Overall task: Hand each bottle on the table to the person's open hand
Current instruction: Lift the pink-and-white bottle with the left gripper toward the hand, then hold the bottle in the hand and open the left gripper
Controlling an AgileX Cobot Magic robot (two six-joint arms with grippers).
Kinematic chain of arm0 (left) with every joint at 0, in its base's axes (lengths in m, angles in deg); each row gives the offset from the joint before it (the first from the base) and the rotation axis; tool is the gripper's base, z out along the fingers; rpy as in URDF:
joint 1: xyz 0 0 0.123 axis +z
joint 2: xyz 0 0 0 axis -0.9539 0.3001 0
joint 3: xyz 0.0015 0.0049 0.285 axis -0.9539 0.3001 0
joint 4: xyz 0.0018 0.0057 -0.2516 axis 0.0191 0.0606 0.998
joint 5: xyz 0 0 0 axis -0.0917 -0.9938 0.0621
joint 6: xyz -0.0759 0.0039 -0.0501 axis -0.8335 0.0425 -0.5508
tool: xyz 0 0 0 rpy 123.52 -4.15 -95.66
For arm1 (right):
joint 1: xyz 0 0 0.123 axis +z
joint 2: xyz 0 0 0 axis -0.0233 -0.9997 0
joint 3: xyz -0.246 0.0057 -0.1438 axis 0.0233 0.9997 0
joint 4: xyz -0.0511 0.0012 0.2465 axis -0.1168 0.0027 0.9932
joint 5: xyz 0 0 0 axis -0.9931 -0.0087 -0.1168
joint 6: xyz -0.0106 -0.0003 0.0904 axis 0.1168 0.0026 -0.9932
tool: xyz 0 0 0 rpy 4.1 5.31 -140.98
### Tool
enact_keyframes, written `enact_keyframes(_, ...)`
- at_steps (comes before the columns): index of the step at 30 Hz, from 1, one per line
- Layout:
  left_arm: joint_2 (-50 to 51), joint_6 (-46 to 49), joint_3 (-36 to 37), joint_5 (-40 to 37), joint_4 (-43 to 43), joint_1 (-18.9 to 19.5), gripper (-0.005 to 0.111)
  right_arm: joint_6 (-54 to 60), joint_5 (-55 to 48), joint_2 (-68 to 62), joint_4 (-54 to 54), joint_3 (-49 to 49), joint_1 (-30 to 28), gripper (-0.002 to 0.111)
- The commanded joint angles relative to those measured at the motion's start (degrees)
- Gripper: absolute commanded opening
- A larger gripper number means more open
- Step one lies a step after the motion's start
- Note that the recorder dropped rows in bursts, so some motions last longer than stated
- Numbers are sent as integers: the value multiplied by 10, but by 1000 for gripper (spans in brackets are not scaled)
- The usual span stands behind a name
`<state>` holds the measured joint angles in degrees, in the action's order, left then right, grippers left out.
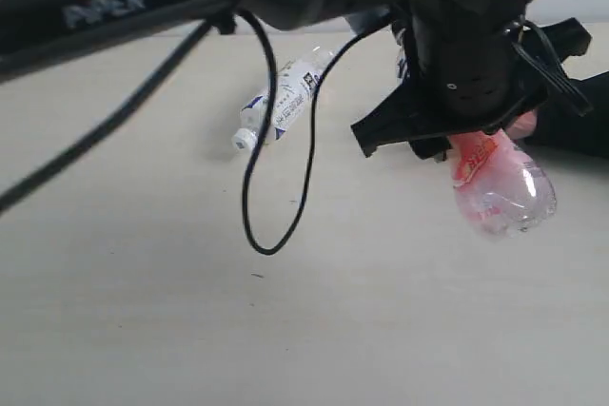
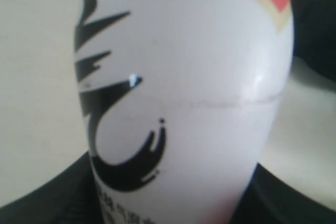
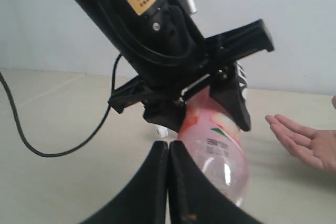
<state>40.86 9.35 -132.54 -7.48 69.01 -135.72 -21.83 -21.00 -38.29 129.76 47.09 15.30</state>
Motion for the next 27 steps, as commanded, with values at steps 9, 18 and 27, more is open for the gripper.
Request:
enact_keyframes(9,141,48,-175,38,3,28,0,0,6,2,0,-3,1,0)
enact_keyframes(18,148,72,-175,98,56,60,0,0,5,2,0,-3,1,0)
enact_keyframes(27,194,92,-175,140,78,63,0,0,5,2,0,-3,1,0)
